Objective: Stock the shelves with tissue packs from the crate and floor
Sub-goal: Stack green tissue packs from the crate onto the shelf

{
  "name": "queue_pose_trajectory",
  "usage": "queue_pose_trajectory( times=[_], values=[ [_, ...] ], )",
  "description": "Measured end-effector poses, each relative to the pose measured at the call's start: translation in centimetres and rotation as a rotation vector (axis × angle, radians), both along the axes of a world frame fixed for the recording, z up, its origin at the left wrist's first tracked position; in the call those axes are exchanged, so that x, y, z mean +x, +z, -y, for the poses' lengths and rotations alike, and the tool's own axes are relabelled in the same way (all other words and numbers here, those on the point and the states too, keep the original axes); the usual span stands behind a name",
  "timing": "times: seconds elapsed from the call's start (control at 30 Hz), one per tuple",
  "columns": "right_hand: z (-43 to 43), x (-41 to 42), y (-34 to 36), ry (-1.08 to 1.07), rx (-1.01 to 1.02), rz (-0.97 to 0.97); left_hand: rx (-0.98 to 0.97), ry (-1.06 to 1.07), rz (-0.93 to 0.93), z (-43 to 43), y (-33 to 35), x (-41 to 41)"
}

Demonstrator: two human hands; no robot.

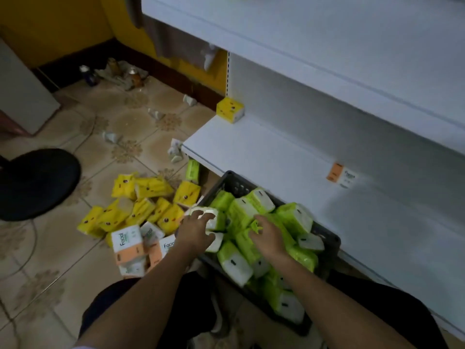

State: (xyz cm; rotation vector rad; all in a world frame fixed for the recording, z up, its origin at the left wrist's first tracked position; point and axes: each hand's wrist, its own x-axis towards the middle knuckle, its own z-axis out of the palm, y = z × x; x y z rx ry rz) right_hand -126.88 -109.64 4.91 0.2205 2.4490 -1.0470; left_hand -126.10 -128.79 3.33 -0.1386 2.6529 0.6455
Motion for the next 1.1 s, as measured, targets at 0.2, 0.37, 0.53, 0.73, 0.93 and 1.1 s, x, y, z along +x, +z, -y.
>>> queue_pose_trajectory(
  times=[0.2,0.37,0.53,0.73,0.93,1.1],
  values=[
    [-0.9,5.4,-7.3,-0.139,0.023,0.175,0.147,0.001,0.289,-3.1,-5.2,3.4],
    [-1.1,7.2,-8.6,-0.208,0.003,0.196,0.333,0.177,0.332,-7.2,-7.5,5.0],
    [-1.3,7.6,-8.5,-0.218,-0.098,0.325,0.344,0.302,0.187,-7.2,-6.4,4.3],
    [0.1,5.7,-2.3,-0.412,-0.373,0.455,0.348,0.298,0.191,-4.7,-1.8,3.2],
    [2.3,4.6,4.0,-0.407,-0.455,0.085,0.658,0.467,0.073,-4.4,7.1,2.0],
    [1.9,3.2,9.5,-0.437,-0.51,-0.194,0.721,0.438,-0.156,-4.7,13.4,1.1]
  ],
)
